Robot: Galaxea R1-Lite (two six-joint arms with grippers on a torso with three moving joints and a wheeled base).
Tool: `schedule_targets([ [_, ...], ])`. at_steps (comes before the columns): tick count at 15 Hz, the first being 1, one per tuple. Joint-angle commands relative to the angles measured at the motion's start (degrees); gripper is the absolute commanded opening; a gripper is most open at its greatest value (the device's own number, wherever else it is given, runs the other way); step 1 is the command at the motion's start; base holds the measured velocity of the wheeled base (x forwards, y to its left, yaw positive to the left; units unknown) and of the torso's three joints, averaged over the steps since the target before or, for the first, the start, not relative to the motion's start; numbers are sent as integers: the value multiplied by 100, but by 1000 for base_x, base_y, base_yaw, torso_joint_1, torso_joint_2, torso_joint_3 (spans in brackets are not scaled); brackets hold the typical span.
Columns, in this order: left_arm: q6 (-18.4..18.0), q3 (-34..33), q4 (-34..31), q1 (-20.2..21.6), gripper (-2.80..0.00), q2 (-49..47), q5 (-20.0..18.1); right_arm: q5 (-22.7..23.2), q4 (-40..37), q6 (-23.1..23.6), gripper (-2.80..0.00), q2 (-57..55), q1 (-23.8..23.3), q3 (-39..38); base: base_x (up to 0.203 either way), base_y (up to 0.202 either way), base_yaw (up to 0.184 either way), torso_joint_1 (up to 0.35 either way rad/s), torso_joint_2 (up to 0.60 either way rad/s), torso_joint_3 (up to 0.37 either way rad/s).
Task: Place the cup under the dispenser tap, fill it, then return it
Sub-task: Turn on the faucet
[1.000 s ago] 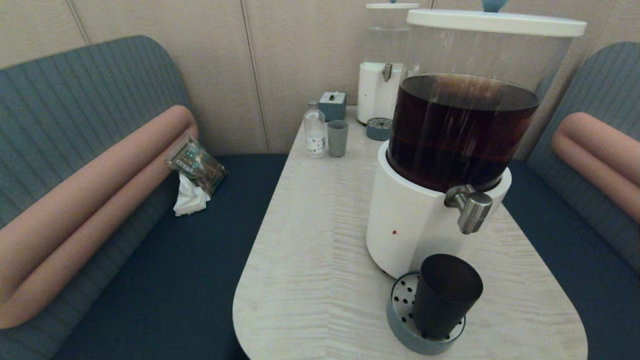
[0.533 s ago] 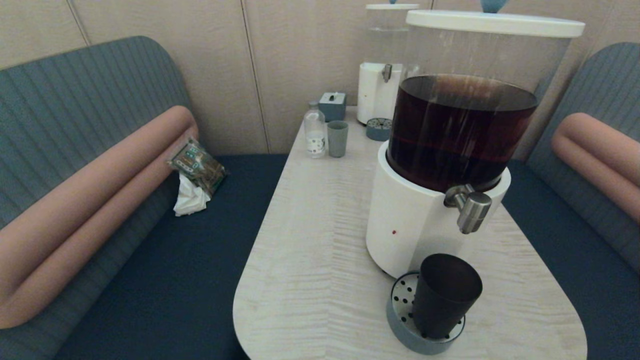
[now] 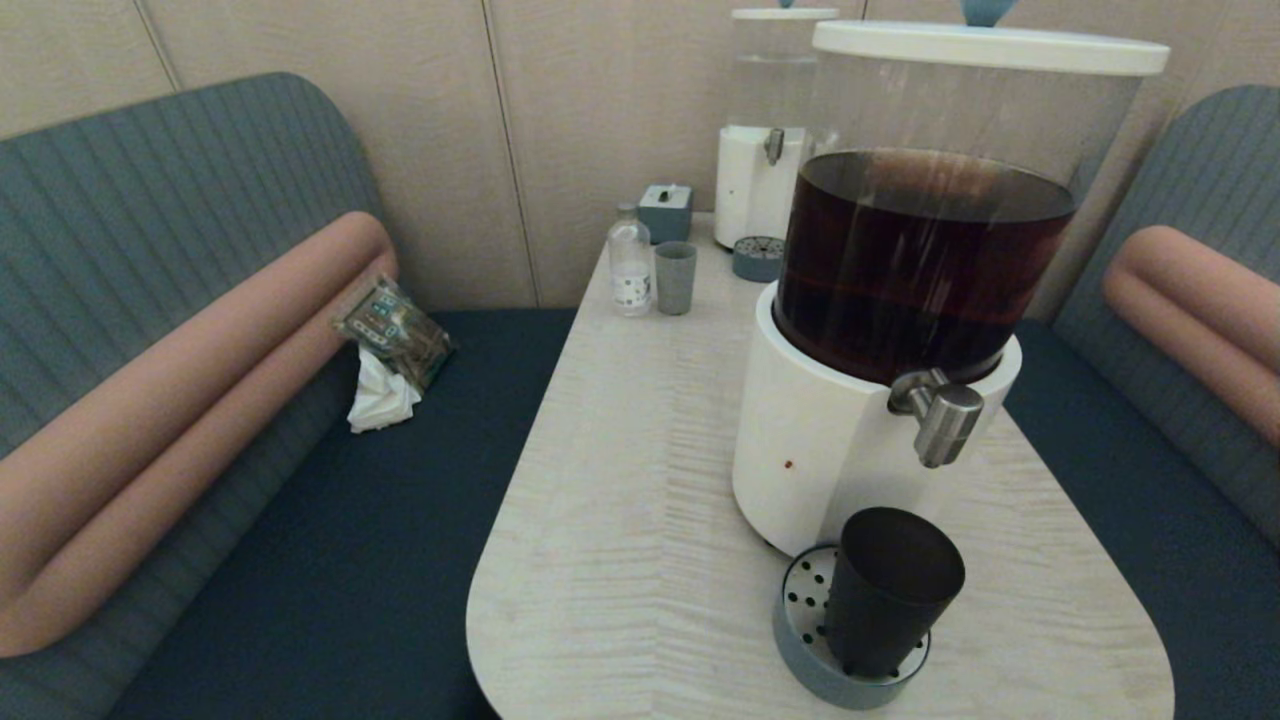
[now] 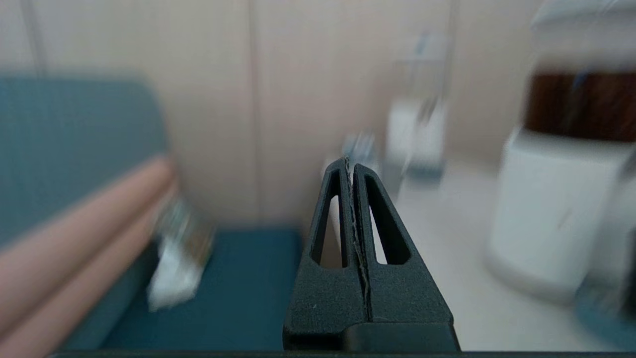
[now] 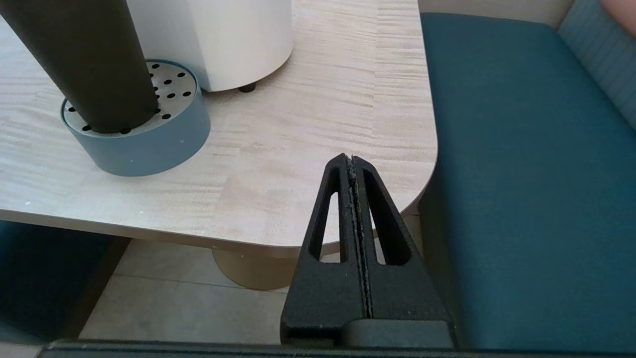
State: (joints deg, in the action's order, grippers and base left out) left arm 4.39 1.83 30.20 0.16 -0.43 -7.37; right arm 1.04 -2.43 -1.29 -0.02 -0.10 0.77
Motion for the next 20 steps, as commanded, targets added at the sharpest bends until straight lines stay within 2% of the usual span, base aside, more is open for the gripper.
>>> schedule_targets([
  [1,-186,-199,-590,2,-280,45,139,2,-4,-3,-280,2,1,2,0,0,0,0,0,0],
  [5,-474,-192,-2248,2,-280,44,565,2,-4,-3,-280,-6,1,2,0,0,0,0,0,0],
  [7,-572,-191,-2595,2,-280,43,845,2,-4,-3,-280,1,1,1,0,0,0,0,0,0],
  [10,-511,-192,-3060,2,-280,43,860,-5,-4,-3,-280,0,1,2,0,0,0,0,0,0],
  [15,-592,-192,-3081,2,-280,43,808,2,-4,-3,-280,0,1,0,0,0,0,0,0,0],
  [17,-374,-192,-3055,2,-280,43,848,-1,-4,-3,-280,-4,1,2,0,0,0,0,0,0],
  [20,-316,-192,-3046,2,-280,43,852,2,-1,-3,-280,-6,1,-3,0,0,0,0,0,0],
])
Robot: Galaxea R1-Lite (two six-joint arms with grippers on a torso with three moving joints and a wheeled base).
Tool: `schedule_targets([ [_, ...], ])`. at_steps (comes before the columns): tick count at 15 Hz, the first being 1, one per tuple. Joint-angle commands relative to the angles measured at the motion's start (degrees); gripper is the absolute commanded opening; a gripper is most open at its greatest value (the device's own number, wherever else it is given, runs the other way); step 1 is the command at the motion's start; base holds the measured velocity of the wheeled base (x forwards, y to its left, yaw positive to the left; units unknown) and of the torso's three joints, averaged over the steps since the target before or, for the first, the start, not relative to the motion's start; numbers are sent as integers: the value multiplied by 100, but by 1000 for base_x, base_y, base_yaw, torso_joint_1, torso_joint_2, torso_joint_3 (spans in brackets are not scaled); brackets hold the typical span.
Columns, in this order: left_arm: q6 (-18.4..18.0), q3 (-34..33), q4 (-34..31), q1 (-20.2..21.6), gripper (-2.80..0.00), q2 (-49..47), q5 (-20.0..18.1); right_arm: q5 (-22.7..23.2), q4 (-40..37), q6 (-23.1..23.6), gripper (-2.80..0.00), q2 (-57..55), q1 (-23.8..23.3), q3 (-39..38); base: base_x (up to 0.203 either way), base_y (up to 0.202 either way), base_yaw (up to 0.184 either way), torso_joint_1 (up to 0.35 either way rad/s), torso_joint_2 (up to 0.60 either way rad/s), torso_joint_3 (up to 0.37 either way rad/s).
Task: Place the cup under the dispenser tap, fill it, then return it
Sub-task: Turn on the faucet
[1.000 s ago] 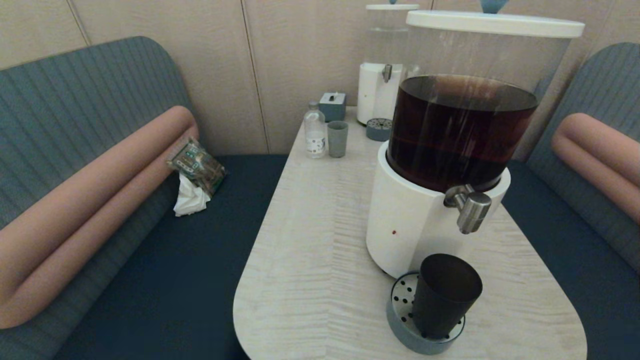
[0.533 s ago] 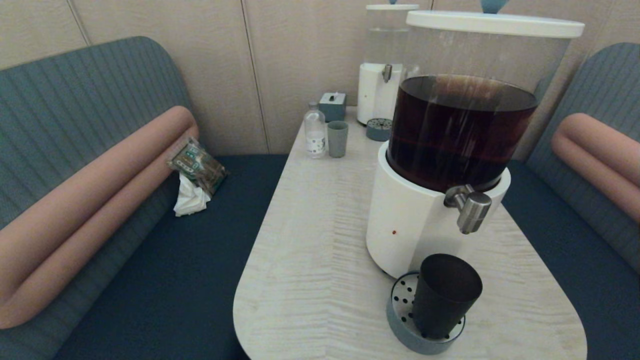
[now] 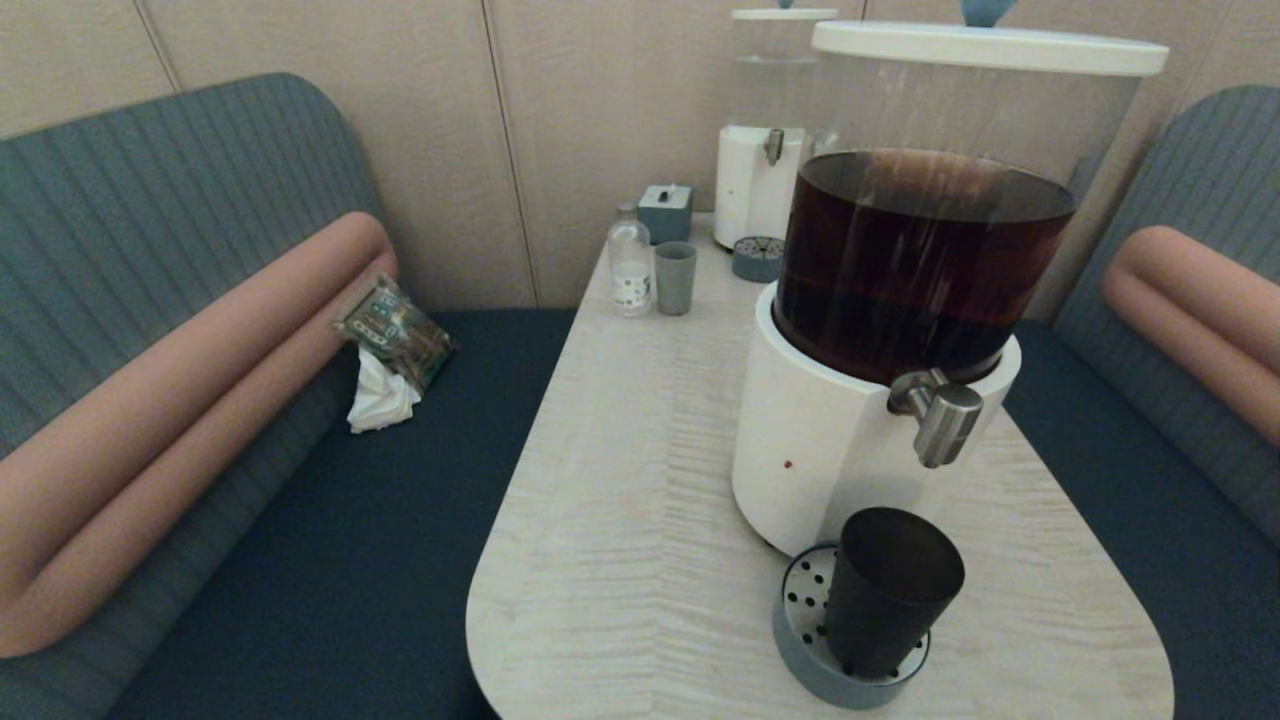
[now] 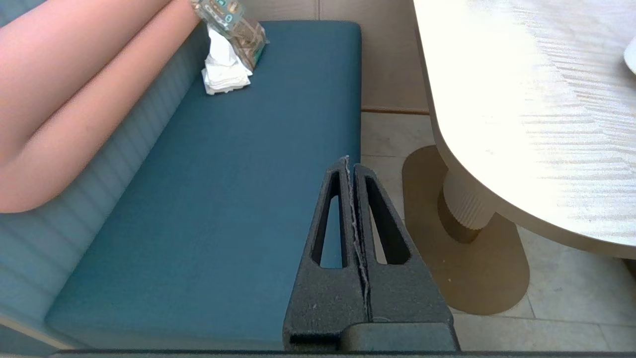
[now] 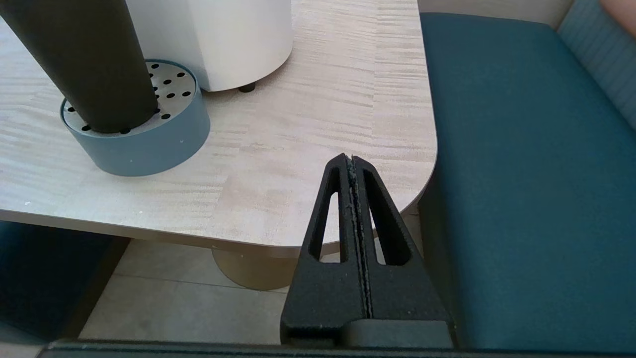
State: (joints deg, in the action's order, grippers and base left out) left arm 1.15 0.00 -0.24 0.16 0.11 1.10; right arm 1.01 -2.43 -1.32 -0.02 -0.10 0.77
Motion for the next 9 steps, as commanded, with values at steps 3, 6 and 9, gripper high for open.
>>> schedule_targets([
  [3,8,-9,-2,2,-280,-11,5,4,-3,0,-280,-6,1,-3,0,0,0,0,0,0],
  [6,8,-9,-2,2,-280,-11,5,4,-3,0,-280,-4,1,2,0,0,0,0,0,0],
  [9,0,-9,2,2,-280,-11,5,4,-3,0,-280,-6,1,2,0,0,0,0,0,0],
])
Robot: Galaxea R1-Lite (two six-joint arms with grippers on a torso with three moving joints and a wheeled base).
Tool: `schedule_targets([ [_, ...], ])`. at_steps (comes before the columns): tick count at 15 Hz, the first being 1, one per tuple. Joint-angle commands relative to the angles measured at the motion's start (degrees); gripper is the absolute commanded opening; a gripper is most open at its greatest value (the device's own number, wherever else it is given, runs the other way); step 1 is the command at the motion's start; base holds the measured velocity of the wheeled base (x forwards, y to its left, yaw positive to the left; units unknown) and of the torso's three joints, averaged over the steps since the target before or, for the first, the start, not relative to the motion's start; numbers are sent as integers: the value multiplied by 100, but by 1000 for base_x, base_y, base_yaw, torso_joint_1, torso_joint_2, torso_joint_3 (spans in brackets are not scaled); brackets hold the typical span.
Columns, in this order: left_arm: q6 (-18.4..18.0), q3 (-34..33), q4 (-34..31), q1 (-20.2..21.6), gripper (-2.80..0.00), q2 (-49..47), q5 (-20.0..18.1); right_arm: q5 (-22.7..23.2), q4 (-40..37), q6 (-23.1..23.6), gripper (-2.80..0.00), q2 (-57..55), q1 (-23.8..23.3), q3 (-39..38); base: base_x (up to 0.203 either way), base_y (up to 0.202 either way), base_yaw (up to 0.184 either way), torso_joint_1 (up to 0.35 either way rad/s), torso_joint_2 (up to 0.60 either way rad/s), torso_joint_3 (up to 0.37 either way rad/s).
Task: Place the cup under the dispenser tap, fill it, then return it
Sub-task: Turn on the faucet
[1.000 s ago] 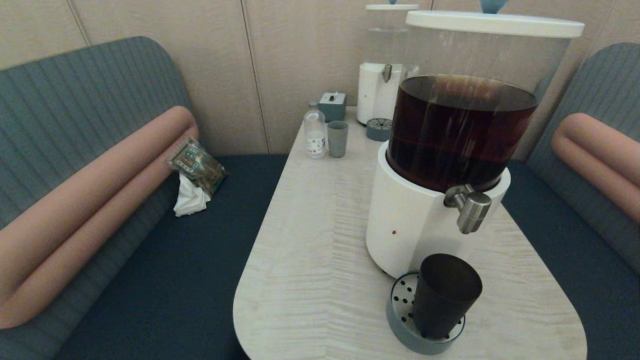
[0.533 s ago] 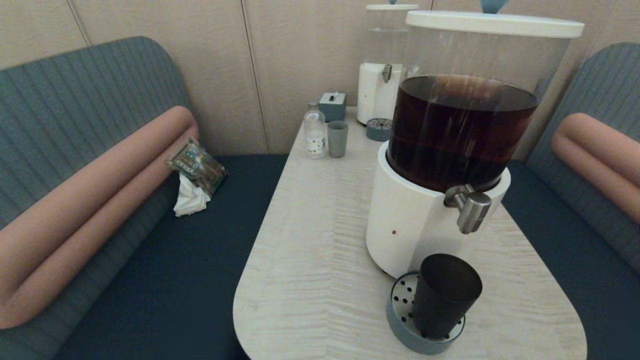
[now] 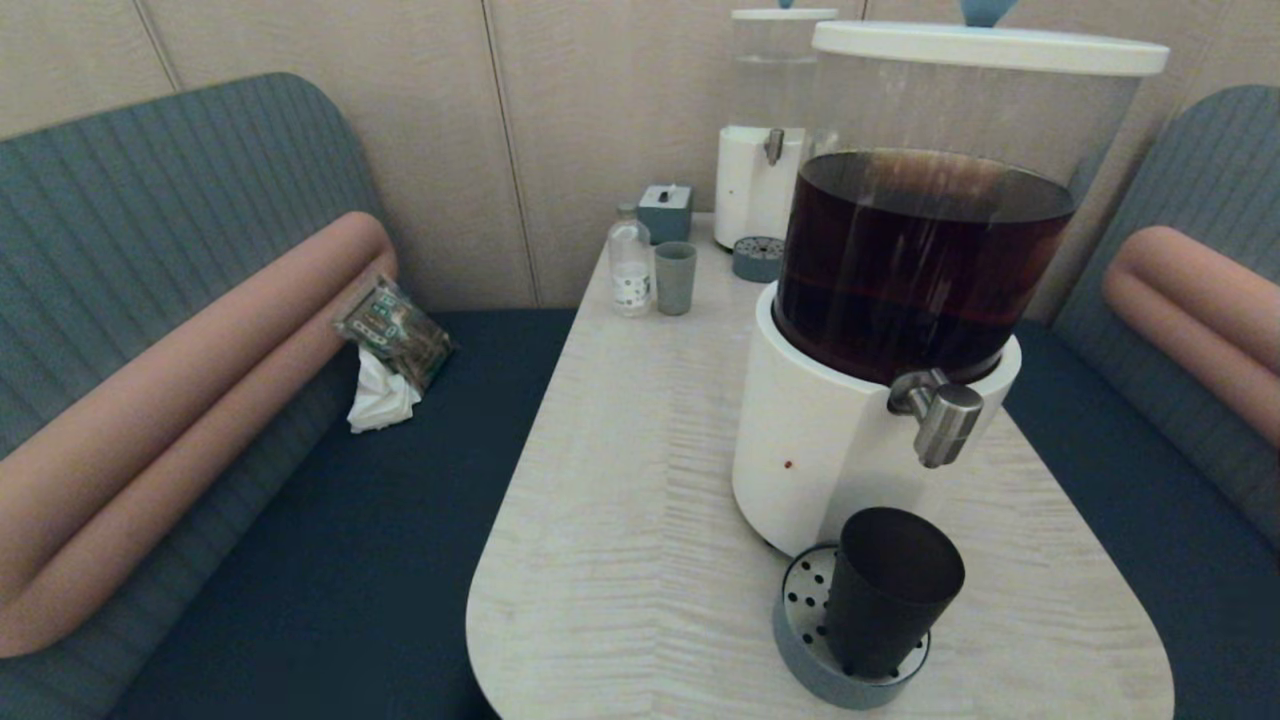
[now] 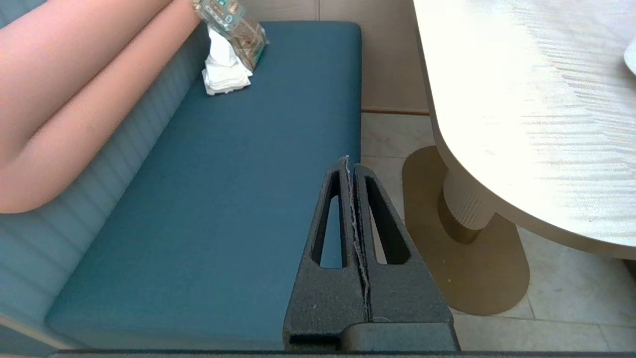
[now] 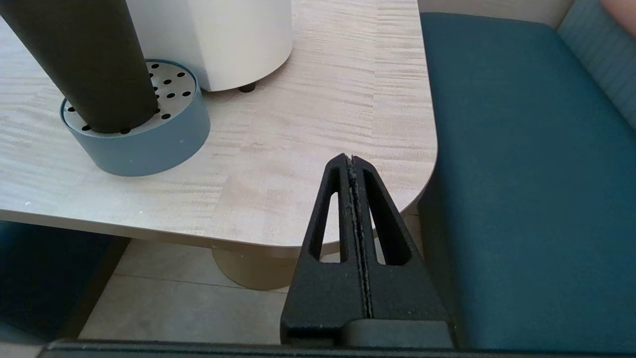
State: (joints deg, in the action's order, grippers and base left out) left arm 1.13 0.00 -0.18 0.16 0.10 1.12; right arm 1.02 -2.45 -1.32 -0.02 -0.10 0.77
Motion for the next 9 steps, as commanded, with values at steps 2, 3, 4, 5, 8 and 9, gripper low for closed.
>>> schedule_targets([
  [2,10,-9,-8,2,-280,-10,2,4,-1,0,-280,-6,1,2,0,0,0,0,0,0],
  [3,10,-9,-8,2,-280,-10,2,4,15,1,-280,-6,1,-6,0,0,0,0,0,0],
  [4,10,-9,-8,2,-280,-10,2,-9,11,35,-280,-6,1,-6,0,0,0,0,0,0],
  [5,18,-9,-8,2,-280,-10,2,-11,10,28,-280,2,1,-8,0,0,0,0,0,0],
  [8,10,-9,-8,2,-280,-10,2,4,16,26,-280,-6,1,-15,0,0,0,0,0,0],
  [9,10,-9,-8,2,-280,-10,2,8,17,39,-280,0,1,-15,0,0,0,0,0,0],
])
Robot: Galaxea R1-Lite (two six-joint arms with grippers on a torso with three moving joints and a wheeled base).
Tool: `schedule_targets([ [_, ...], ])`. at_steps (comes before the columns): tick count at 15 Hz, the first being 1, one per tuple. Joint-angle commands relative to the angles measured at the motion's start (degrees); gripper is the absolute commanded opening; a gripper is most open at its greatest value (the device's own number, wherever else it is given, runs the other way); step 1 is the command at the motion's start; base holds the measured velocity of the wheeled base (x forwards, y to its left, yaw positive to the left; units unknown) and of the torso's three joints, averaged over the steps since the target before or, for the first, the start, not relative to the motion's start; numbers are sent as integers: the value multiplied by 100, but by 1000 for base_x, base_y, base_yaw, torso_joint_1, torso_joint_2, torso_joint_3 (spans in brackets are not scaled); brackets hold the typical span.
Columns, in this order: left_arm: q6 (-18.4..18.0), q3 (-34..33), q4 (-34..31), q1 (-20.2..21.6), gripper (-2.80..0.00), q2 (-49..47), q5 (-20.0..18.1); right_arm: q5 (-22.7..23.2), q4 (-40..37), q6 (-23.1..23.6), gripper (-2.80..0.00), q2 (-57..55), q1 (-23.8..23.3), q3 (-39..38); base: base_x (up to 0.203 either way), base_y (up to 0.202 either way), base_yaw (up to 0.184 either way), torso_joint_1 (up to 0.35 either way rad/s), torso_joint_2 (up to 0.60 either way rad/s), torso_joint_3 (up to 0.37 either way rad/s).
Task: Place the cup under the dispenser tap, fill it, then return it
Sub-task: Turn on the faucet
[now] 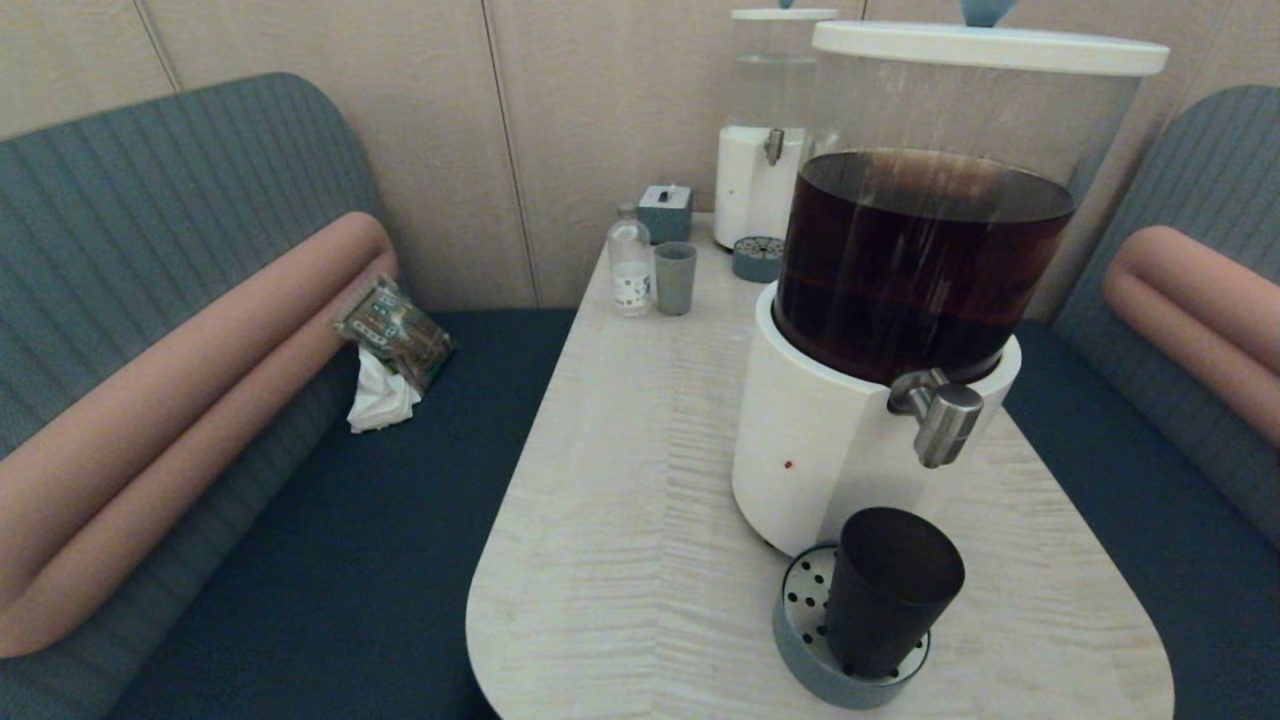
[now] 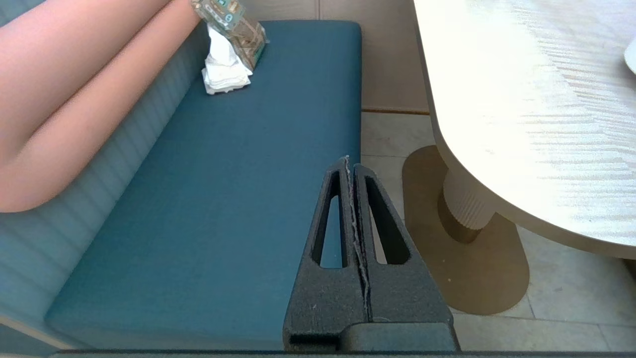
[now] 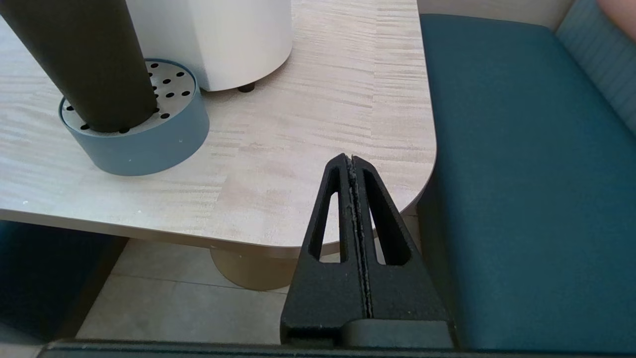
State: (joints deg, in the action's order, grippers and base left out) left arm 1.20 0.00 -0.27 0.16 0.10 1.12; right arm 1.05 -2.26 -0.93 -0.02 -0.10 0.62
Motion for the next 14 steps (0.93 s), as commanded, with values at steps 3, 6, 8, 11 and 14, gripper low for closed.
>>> schedule_targets([
  [3,3,-9,0,2,-280,-10,2,-17,-21,-47,-280,-6,1,8,0,0,0,0,0,0],
  [6,3,-9,0,2,-280,-10,2,0,-12,-39,-280,2,1,8,0,0,0,0,0,0],
  [8,3,-9,0,2,-280,-10,2,-8,-21,-51,-280,-6,1,8,0,0,0,0,0,0],
  [11,3,-9,0,2,-280,-10,2,-8,-2,-65,-280,2,1,30,0,0,0,0,0,0],
  [14,3,-9,0,2,-280,-10,2,-18,222,-262,-280,-1,1,350,0,0,0,0,0,0],
])
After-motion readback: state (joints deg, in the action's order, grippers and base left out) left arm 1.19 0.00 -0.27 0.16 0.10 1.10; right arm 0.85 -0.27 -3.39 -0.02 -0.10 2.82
